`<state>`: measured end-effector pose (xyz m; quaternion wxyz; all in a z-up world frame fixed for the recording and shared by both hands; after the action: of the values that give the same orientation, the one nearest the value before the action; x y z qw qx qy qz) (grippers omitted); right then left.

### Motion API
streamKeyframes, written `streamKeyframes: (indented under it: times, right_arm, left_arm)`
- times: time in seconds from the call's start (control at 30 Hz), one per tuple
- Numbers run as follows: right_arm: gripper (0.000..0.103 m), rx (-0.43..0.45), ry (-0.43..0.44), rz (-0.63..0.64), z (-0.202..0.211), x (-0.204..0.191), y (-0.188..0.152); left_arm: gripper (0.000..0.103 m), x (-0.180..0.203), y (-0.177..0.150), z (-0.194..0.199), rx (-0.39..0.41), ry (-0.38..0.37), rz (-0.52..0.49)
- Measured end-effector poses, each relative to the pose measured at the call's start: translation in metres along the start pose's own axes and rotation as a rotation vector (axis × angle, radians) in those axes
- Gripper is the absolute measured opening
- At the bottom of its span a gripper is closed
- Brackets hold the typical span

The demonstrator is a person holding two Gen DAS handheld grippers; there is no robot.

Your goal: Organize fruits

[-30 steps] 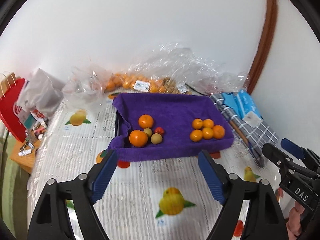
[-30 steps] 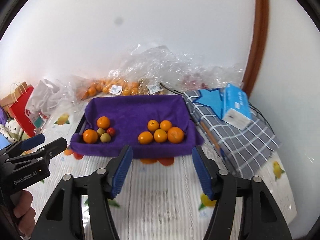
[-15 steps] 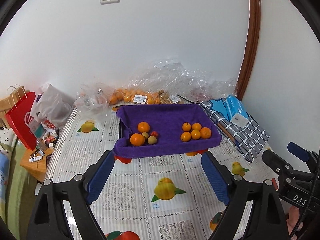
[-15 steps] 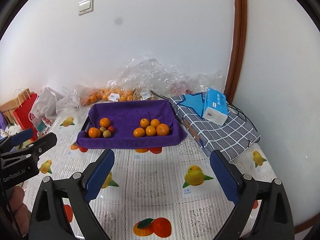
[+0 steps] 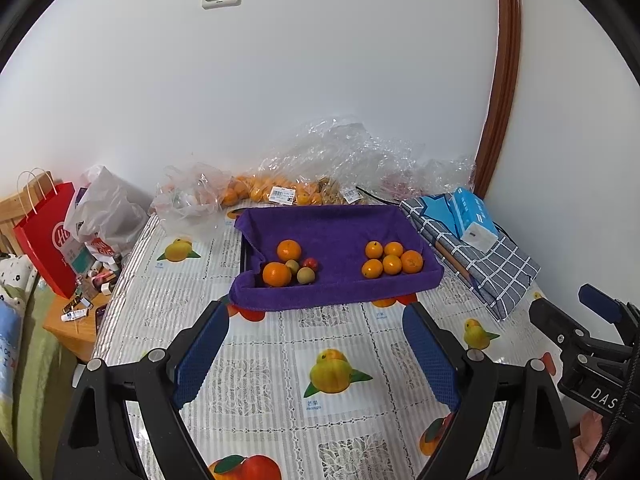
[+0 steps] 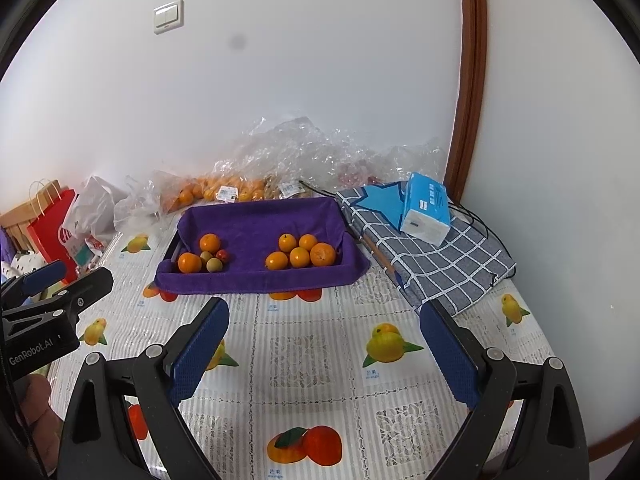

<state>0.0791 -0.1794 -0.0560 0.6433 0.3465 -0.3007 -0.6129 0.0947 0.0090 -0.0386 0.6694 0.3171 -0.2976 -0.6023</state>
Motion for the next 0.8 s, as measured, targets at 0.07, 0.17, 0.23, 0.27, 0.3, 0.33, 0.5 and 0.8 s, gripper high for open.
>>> streamKeyframes:
  times: [0.07, 0.17, 0.23, 0.27, 0.3, 0.33, 0.5, 0.8]
  right_arm:
    - [0.095, 0.003, 0.002, -0.002, 0.0006, 0.0002, 0.0001]
    - [0.095, 0.004, 0.003, -0.003, 0.0014, 0.0002, 0.0001]
    - [0.095, 0.004, 0.003, -0.003, 0.0019, 0.0, 0.0002]
    - [0.095, 0.004, 0.003, -0.003, 0.002, -0.0001, 0.0003]
    - [0.095, 0.004, 0.003, -0.003, 0.0021, -0.0002, 0.0003]
    - [0.095, 0.005, 0.003, -0.003, 0.0023, -0.0002, 0.0004]
    - [0.095, 0.007, 0.004, -0.004, 0.0036, -0.0004, 0.0009]
    - [0.095, 0.008, 0.004, -0.004, 0.005, -0.0019, 0.0005]
  left_arm:
    - [0.088, -0.0003, -0.0005, 0.0006, 0.0, -0.001, 0.0]
    - [0.088, -0.0004, -0.0003, 0.0006, 0.0, 0.0, 0.0]
    - [0.088, -0.0007, -0.0003, 0.001, 0.0, -0.001, 0.001]
    - [0.088, -0.0006, 0.0, 0.0008, 0.0, -0.003, 0.0]
    - [0.088, -0.0006, 0.0, 0.0009, 0.0, -0.002, -0.001]
    - [0.088, -0.0006, 0.0, 0.0013, 0.001, -0.001, -0.001]
    - [0.088, -0.0009, -0.0005, 0.0017, -0.002, 0.0, -0.001]
    - [0.088, -0.0006, -0.0001, 0.0013, 0.0, -0.003, -0.002]
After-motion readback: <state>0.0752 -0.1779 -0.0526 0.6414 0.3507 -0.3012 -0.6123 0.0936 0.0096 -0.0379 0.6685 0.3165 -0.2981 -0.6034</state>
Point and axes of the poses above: each gripper's, at about its wrist camera, not at the fingertips, and z roughly against the way its jaws point, x to its right, y to its top, the point moved 10 cm from there along -z, roughly the way its jaws point, and after that the axes turned 4 degrees about y, right-handed, at the moved point
